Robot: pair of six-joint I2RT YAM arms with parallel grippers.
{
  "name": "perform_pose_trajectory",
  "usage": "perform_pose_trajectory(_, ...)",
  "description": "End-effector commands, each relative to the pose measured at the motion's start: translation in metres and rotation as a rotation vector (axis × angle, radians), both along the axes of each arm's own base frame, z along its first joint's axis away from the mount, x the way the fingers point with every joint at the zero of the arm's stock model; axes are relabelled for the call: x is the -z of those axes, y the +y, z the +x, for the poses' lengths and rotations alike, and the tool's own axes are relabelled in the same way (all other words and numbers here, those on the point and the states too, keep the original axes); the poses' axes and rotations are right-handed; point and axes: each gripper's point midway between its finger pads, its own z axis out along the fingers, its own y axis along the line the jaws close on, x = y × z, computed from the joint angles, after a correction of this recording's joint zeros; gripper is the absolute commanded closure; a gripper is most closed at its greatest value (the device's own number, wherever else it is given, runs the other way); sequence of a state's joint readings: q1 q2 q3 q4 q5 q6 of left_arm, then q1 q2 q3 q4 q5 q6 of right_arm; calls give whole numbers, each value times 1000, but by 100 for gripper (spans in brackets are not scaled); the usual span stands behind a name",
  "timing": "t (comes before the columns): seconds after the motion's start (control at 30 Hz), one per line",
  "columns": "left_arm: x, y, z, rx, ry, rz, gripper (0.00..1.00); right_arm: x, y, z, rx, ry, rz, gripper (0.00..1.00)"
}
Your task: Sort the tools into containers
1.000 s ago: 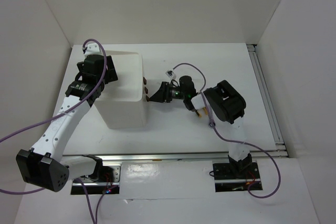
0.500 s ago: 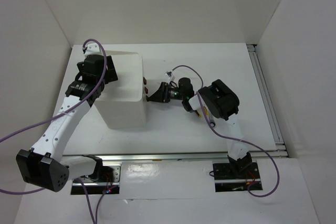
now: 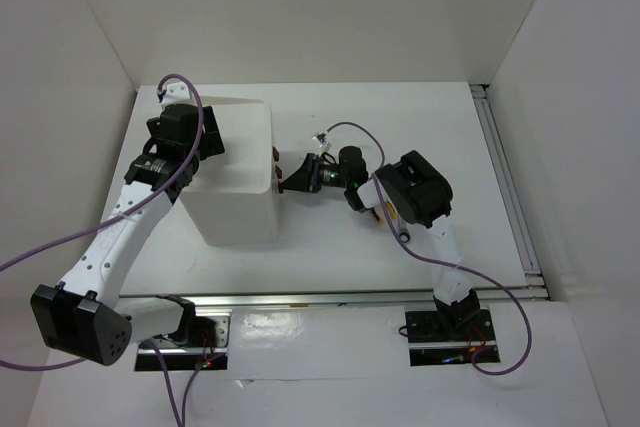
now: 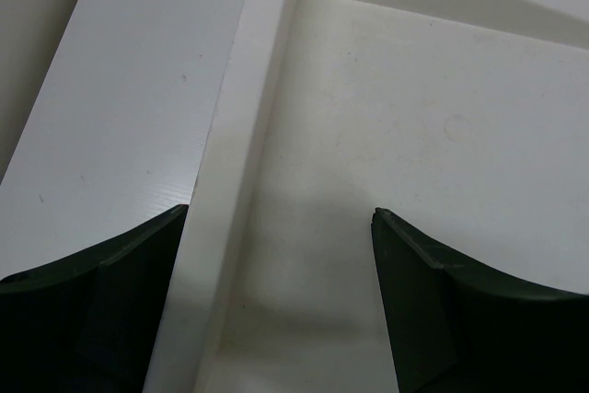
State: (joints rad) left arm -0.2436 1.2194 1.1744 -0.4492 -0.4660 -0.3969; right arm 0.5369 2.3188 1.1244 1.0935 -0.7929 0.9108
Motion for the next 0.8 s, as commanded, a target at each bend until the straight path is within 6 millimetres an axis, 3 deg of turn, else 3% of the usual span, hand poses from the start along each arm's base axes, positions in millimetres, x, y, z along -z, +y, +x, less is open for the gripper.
perform_pose_trajectory(0.0,78,-38,-33,164,309,-65,11,-17,12,2,-29,-83,61,57)
perform_pose_trajectory(0.43,78,-38,-33,164,309,-65,11,-11,19,1,-47,-61,49,57)
perform_pose_trajectory(0.47,78,-38,-33,164,309,-65,11,-13,19,1,-47,-60,56,59)
perform_pose_trajectory(0.5,78,-38,-33,164,309,-65,11,-14,19,1,-47,-69,61,68)
perform_pose_trajectory(0.77,78,-38,-33,164,309,-65,11,-16,19,-3,-65,-49,102,96)
